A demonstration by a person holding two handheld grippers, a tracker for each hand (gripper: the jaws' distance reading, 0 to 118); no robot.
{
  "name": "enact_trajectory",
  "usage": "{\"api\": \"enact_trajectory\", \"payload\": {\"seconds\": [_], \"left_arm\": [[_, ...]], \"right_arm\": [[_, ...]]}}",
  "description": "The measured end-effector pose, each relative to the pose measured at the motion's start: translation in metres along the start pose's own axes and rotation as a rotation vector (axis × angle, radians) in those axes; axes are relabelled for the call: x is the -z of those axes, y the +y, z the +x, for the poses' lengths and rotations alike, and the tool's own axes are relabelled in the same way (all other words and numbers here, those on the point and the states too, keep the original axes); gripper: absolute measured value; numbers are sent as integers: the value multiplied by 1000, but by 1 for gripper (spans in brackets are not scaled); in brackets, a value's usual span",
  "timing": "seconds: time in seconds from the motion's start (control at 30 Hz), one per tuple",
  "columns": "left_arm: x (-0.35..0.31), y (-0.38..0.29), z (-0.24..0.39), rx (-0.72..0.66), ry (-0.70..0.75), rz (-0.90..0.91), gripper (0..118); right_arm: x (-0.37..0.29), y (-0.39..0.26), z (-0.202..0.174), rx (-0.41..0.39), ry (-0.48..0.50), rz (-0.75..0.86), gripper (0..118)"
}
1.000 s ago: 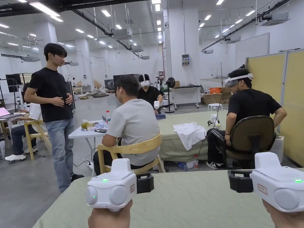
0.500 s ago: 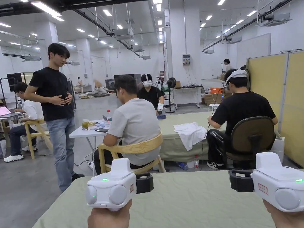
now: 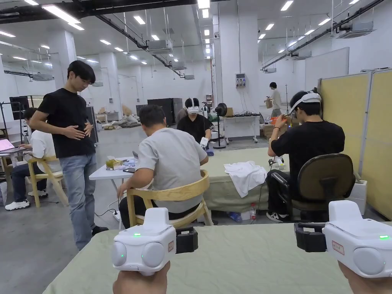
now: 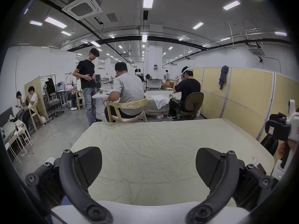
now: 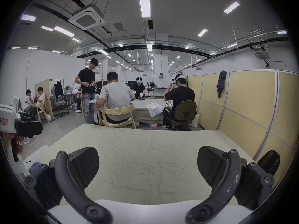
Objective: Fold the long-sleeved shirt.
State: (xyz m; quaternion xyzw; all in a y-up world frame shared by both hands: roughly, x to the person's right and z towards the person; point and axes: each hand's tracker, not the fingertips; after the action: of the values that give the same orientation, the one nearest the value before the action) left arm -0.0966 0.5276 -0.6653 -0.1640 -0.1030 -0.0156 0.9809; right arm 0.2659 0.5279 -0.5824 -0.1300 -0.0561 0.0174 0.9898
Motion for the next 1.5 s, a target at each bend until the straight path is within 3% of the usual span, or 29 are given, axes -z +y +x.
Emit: {"api": "enact_trajectory", "payload": {"seconds": [1.5], "left_arm": [[-6,-10,4,-16,13,-24,115]], "right_arm": [[-1,-7,1,6,5,-18,118]]}}
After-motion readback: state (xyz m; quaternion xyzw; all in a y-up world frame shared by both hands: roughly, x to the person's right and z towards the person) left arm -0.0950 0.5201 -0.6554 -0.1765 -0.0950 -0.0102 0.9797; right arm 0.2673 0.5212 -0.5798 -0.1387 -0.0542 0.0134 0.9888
